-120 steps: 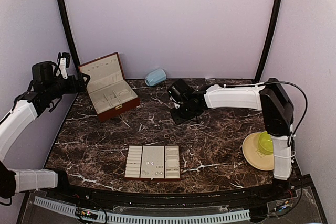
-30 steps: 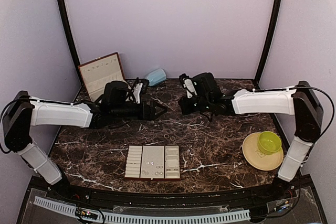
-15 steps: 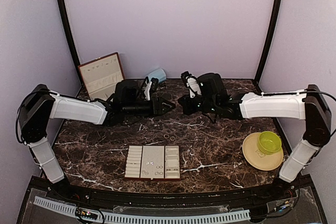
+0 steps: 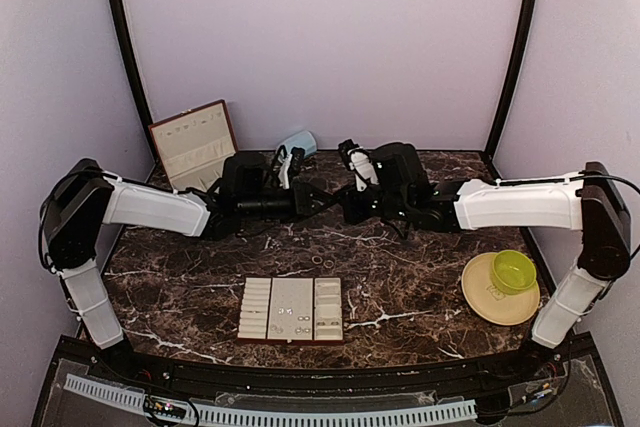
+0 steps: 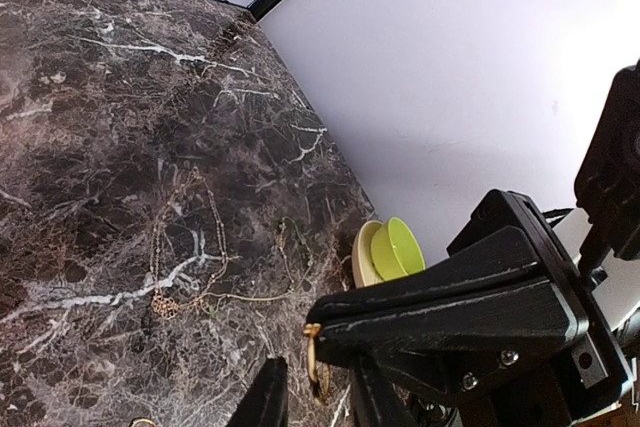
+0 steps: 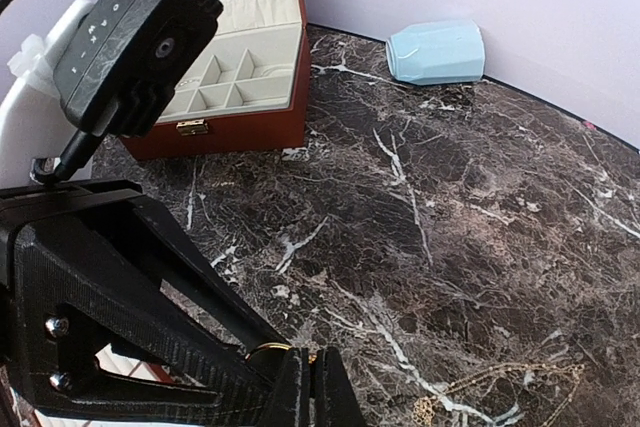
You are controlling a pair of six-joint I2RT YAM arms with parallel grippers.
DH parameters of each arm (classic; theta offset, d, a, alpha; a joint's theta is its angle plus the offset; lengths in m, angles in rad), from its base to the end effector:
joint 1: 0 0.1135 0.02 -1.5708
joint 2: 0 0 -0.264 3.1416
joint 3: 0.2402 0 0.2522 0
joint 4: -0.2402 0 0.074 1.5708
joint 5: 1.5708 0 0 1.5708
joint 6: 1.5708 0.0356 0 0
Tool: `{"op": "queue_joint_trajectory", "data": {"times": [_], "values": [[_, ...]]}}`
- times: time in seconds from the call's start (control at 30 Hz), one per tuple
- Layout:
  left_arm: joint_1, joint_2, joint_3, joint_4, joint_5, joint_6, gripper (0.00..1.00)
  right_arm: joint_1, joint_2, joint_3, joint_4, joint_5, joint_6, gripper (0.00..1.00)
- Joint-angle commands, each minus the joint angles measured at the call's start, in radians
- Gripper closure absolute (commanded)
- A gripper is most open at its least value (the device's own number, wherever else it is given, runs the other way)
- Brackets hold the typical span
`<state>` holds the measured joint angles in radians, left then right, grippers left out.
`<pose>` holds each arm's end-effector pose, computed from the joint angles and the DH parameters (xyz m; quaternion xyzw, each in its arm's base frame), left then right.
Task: Organize the mixed jewelry
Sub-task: Pass from the right arm to the left
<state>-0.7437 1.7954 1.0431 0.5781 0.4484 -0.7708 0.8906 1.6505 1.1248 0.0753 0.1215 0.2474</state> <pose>0.2862 -0.2843 0.2289 0.1328 0.7486 -0.5543 0.3386 0.2433 0.2938 0.2580 -0.2367 0.8124 0.2424 0.4745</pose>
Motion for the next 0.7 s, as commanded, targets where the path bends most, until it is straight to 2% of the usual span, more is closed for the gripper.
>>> {"op": "queue_joint_trajectory", "data": {"times": [0.0,0.1,0.37,0.47,0.53,0.67], "values": [[0.000,-0.008,0.027,0.028,0.011,-0.006,0.78,0.010,-0.011,0.014,0.038,0.016,-0.007,1.00],[-0.001,-0.010,0.023,0.027,0.011,-0.006,0.82,0.011,-0.008,0.018,0.036,0.017,-0.009,1.00],[-0.002,-0.008,0.020,0.024,0.006,-0.012,0.99,0.016,-0.006,0.016,0.031,0.029,-0.007,1.00],[-0.001,-0.016,0.018,0.020,0.002,-0.011,1.00,0.016,-0.012,0.009,0.031,0.039,-0.001,0.98],[-0.001,-0.024,0.015,0.015,-0.002,-0.006,1.00,0.016,-0.034,0.003,0.033,0.029,0.000,0.90],[0.001,-0.061,0.007,-0.010,-0.017,0.031,1.00,0.013,-0.114,-0.039,0.062,0.004,0.012,0.64]]}}
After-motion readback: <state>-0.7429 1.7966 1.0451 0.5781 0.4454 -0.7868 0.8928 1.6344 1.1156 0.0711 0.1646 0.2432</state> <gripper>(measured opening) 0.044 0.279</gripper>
